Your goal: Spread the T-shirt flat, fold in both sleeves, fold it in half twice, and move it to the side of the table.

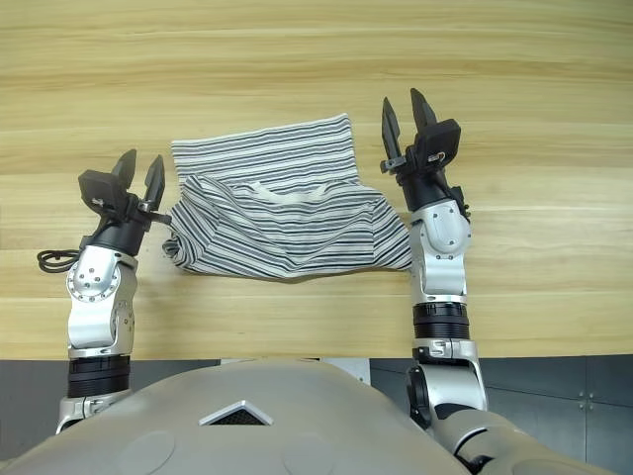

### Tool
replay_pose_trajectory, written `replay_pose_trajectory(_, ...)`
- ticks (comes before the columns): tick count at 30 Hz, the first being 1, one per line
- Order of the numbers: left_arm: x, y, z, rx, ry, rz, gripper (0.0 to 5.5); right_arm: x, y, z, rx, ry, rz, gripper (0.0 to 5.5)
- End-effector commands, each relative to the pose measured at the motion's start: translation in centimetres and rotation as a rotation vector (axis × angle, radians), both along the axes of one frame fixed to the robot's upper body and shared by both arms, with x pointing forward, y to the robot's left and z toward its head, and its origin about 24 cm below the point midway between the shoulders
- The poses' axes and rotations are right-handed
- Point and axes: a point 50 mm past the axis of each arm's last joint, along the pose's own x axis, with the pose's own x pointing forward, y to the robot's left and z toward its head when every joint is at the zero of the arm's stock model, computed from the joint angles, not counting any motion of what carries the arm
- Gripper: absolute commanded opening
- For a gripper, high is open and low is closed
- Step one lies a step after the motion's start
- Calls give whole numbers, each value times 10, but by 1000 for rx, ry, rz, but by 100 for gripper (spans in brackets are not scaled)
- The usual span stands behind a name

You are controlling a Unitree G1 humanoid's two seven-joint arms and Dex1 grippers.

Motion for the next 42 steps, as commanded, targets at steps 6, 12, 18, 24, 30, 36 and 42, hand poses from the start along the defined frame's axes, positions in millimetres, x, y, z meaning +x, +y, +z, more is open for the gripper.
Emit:
replay_pose_trajectory(6, 23, -9, 45, -149, 213, -457, 195, 23, -37, 26, 142, 534, 456, 189)
replay_pose_trajectory(12, 59, -15, 19, -254, 501, -540, 195, 26, -66, -10, 0, 967, 633, 189)
replay_pose_trajectory(18, 70, 0, -11, -211, 647, -538, 195, 19, -67, -33, 59, 1074, 755, 189)
replay_pose_trajectory(24, 74, 0, 1, -196, 635, -585, 195, 23, -57, -37, 91, 1074, 801, 189)
replay_pose_trajectory(30, 74, 2, 12, -194, 610, -592, 195, 24, -50, -38, 127, 1070, 835, 189)
replay_pose_trajectory(36, 78, 27, 26, -161, 583, -531, 195, 23, -49, -37, 127, 1075, 863, 162)
replay_pose_trajectory(42, 66, 44, 30, -175, 612, -525, 195, 24, -52, -34, 119, 1068, 862, 43)
